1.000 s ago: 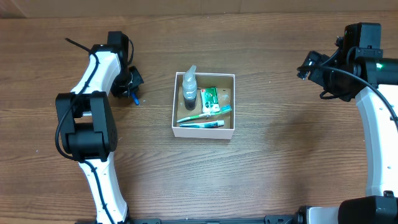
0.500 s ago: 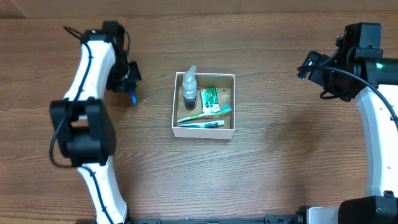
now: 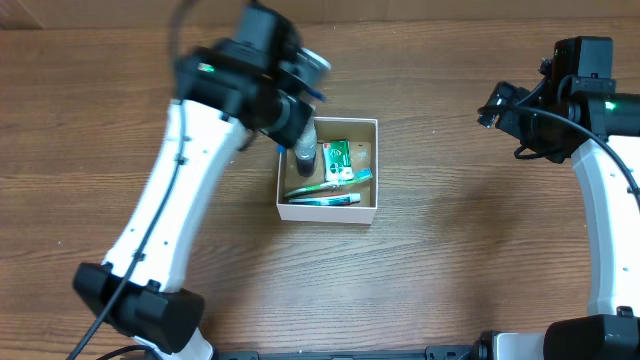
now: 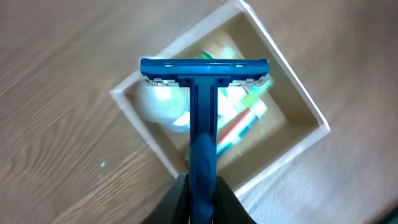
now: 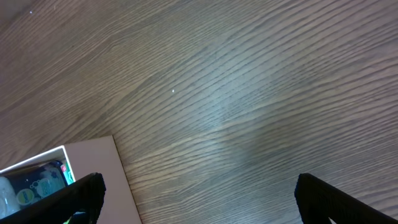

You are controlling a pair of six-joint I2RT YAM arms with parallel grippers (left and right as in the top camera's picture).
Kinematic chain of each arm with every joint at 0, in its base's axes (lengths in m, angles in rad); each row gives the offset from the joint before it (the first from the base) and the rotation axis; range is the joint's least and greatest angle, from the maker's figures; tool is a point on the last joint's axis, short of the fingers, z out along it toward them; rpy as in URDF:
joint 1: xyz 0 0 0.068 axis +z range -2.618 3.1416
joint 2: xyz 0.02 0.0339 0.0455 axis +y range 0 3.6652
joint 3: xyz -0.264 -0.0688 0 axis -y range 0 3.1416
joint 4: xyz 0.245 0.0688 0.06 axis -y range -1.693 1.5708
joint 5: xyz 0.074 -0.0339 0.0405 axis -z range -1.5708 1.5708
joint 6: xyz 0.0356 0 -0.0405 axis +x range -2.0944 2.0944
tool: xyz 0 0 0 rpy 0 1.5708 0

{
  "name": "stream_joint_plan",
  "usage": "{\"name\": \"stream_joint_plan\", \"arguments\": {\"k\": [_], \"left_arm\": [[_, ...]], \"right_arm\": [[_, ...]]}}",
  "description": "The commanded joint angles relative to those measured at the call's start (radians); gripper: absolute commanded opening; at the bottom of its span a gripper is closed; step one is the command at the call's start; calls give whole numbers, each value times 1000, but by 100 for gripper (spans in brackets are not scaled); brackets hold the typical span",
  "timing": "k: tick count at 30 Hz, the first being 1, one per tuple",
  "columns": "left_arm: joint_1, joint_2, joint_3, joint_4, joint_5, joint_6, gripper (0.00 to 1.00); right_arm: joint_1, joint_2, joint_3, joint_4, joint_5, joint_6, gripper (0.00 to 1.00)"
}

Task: Pack container

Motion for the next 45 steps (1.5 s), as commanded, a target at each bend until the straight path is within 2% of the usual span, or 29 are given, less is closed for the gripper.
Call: {"name": "stream_joint_plan", "arguments": {"k": [1,7,13,18,23,28,29,31,32,34,35,36,42,45], "left_arm": [[-73,22,-54,-23,-58,214,11],[-113,22,-170,-1,-38,383,19],[-113,24,-309,148,-38,491,23],[-113,24,-341,211,-37,483,27],[-113,22,-336,217,-38,448,22],[-113,-2,-313,210,-38,348,22],[-113,-12,-304,204,-38,316,25],[-107,-39,-282,193,-48,240,40],[-101,-55,-270,187,-50,202,42],[-80,-99,-244,173,-49,124,54],[-71,-116,-238,170,-49,98,67],[-39,-175,-230,166,-49,19,100],[92,-341,-230,88,-49,-169,100],[150,-417,-230,23,-49,-203,100]], "right_arm": [[-1,-5,11,6,-5,-3,100],[-1,-5,11,6,-5,-3,100],[-1,-5,11,5,-5,-3,100],[-1,-5,11,6,-5,-3,100],[-1,-5,11,6,-5,-3,100],[-1,-5,11,6,-5,-3,100],[-1,-5,11,5,-5,-3,100],[-1,-5,11,5,-5,-3,100],[-1,-5,11,5,-5,-3,100],[-1,-5,11,5,-5,-3,100],[-1,-5,11,5,-5,-3,100],[-1,-5,11,6,-5,-3,100],[-1,-5,11,6,-5,-3,100],[-1,-5,11,5,-5,-3,100]]}}
